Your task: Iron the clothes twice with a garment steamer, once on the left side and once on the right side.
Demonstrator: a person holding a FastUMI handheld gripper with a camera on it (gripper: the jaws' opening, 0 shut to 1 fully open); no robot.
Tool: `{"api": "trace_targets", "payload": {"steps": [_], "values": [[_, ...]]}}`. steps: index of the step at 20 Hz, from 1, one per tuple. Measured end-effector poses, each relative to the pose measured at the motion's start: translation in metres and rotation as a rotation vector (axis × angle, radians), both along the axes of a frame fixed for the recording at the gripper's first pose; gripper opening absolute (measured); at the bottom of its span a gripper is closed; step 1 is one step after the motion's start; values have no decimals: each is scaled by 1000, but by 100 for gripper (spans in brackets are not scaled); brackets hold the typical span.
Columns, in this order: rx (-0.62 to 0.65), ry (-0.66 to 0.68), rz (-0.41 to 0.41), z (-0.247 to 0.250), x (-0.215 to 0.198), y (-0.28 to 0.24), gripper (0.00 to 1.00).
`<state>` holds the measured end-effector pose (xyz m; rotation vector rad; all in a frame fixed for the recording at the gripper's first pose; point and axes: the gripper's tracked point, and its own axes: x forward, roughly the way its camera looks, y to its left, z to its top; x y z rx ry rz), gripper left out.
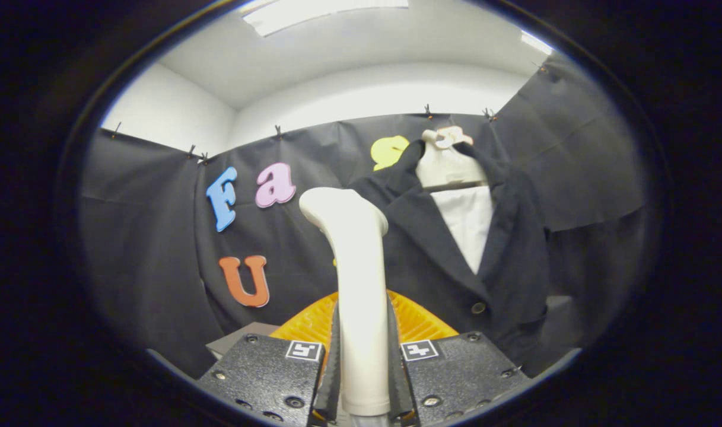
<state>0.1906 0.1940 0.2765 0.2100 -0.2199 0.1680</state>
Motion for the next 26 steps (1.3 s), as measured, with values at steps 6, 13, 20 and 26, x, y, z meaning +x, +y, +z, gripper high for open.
{"api": "trace_targets", "payload": {"steps": [6, 13, 20, 26], "values": [[-39, -19, -170, -3, 20, -53, 35], [-103, 80, -233, -56, 26, -69, 35], [-155, 191, -272, -121, 18, -82, 35], [-181, 284, -287, -175, 8, -86, 35]]}}
